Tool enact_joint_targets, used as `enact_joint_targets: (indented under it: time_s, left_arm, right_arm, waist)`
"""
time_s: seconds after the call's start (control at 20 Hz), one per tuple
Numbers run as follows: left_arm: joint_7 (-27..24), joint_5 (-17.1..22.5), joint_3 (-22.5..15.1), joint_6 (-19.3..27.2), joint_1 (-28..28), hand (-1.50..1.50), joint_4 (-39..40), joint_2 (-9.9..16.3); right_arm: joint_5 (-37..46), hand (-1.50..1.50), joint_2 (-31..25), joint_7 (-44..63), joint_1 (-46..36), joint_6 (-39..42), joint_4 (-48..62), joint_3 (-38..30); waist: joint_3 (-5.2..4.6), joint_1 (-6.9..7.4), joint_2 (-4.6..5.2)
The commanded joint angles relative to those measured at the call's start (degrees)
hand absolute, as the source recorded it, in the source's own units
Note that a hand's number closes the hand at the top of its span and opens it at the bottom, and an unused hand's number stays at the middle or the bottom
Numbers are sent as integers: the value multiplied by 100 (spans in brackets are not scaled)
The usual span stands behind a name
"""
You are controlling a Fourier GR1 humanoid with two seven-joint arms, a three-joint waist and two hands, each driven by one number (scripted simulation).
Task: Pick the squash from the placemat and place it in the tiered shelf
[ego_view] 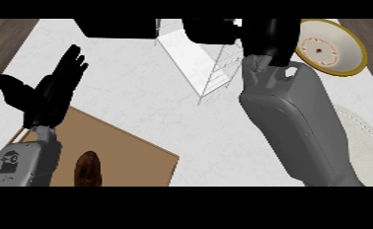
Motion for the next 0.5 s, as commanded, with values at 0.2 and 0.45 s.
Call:
enact_joint_targets:
  time_s: [0.2, 0.45]
  left_arm:
    - [5, -84, -64, 72, -148, 0, 135, -107]
    - [-47, -268, -220, 207, 58, 0, -112, -253]
  right_arm:
    - [66, -150, -331, -728, 470, -864, 471, -607]
    - [-474, -150, -555, -1225, 716, -962, 188, -1022]
  waist:
    - [136, -51, 207]
    - [138, -49, 175]
